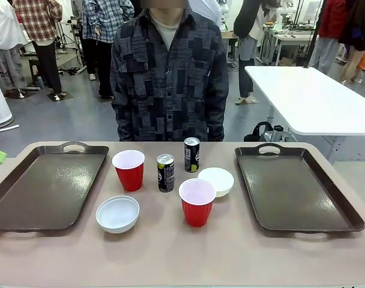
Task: Prepare tableware on both trays.
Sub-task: Pick up a Picnic Bowl from the table and place it on a Handle tray.
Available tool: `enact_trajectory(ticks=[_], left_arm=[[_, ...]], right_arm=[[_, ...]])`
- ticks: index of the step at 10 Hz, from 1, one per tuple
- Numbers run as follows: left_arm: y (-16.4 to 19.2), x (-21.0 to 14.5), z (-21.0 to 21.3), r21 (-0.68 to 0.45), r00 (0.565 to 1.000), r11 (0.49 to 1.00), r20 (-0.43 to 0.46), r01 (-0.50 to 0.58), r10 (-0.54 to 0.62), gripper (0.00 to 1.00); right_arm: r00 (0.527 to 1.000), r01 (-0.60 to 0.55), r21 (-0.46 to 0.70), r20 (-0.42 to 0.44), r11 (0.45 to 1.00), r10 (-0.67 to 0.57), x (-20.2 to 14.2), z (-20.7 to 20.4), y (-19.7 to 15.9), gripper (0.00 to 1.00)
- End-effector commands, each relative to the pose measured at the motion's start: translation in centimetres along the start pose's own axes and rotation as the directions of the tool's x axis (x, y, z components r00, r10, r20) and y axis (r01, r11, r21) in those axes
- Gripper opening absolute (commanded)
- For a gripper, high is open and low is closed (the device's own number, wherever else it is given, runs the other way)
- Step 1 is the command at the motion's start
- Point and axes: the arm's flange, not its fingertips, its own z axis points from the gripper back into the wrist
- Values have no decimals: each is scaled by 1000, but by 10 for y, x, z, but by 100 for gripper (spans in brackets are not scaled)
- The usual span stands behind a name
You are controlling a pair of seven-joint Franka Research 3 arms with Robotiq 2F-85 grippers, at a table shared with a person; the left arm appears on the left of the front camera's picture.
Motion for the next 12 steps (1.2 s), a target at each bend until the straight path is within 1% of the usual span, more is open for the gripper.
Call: enact_trajectory(ticks=[1,4,5,8,9,10,11,12], left_arm=[[33,-17,25,-41,986,993,116,-114,118,100],[54,-47,62,-29,951,981,243,-191,192,100],[46,-51,64,-32,940,979,274,-203,204,100],[36,-49,61,-37,937,975,274,-217,219,100],[30,-42,57,-28,939,976,268,-218,217,100],[26,-42,59,-30,940,976,264,-216,216,100],[23,-39,58,-29,944,977,254,-209,209,100],[18,-41,58,-10,947,977,245,-213,209,100]], right_arm=[[995,72,101,59,992,-79,-18,-2,-29,100],[980,120,133,141,984,-139,-40,30,-53,100],[977,130,136,152,982,-150,-46,34,-57,100],[979,134,142,134,981,-153,-49,31,-63,100],[980,132,139,128,981,-150,-47,28,-63,100],[982,128,132,120,983,-144,-46,26,-61,100],[983,125,118,117,985,-139,-43,25,-61,100],[986,133,85,94,988,-140,-42,22,-59,100]])
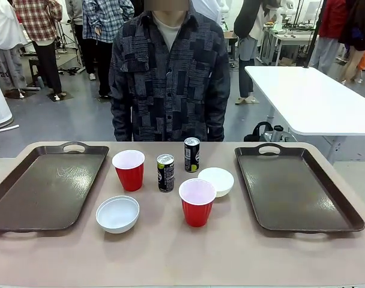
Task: Prepare tableware on both trays.
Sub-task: Pick up a Picnic Bowl from the table and place it on a Handle tray.
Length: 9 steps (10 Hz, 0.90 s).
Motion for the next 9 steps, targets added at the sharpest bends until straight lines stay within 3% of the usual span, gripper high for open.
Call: enact_trajectory(ticks=[1,6,8,9], left_arm=[[3,-1,1,-5,1000,1000,6,-5,5,100],[3,-1,1,-5,1000,1000,6,-5,5,100],[3,-1,1,-5,1000,1000,6,-5,5,100],[3,-1,1,-5,1000,1000,6,-5,5,100]], right_arm=[[1000,4,12,14,1000,-4,-2,4,-2,100],[1000,4,12,14,1000,-4,-2,4,-2,100],[998,66,-28,2,997,-66,6,1,4,100],[998,61,-113,-23,992,-64,14,-5,20,100]])
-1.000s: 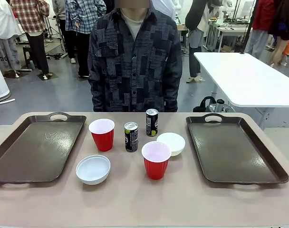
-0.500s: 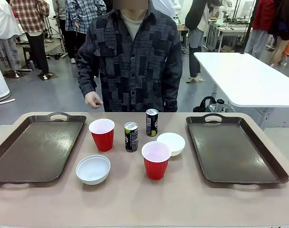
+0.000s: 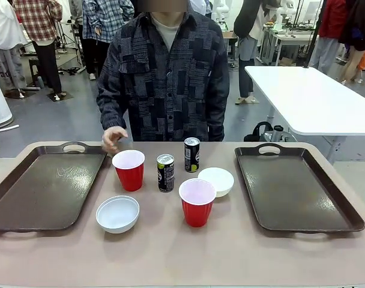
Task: Prepare tableware on both trays.
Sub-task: Pick up a Picnic Bowl from the table and place it on a Handle tray.
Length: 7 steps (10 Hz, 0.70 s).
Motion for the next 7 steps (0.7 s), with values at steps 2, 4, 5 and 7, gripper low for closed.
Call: enact_trajectory(ticks=[2,4,5,7], left_arm=[[1,0,1,-13,1000,1000,9,4,-4,100],[1,0,1,-13,1000,1000,9,4,-4,100],[1,0,1,-13,1000,1000,9,4,-4,100],[1,0,1,-13,1000,1000,9,4,-4,100]], right_arm=[[999,7,-208,-47,978,-17,26,-17,62,100],[992,-82,-365,-123,927,39,48,-42,128,100],[985,-119,-422,-162,899,55,61,-56,156,100],[972,-164,-513,-229,843,50,85,-99,202,100]])
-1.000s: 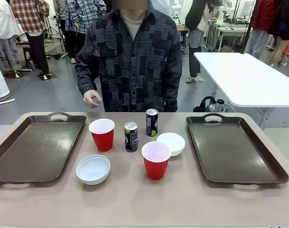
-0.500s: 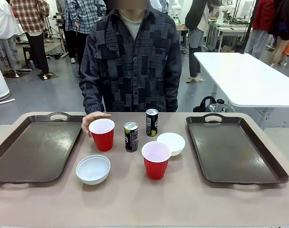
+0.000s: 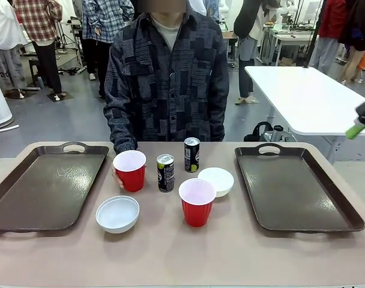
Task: Prepare tableware on both trays.
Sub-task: Pick up a Picnic Bowl from the table and place it on a Handle tray.
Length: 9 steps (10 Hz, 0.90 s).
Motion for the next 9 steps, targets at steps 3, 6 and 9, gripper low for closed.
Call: enact_trajectory(ticks=[3,6,9], left_arm=[[1,0,1,-14,1000,1000,12,5,-5,100],[1,0,1,-14,1000,1000,12,5,-5,100],[1,0,1,-14,1000,1000,12,5,-5,100]], right_arm=[[992,-43,-214,-128,976,15,78,-55,81,100],[987,-88,-353,-157,931,33,98,-111,142,100],[985,-117,-347,-163,930,63,103,-155,172,100]])
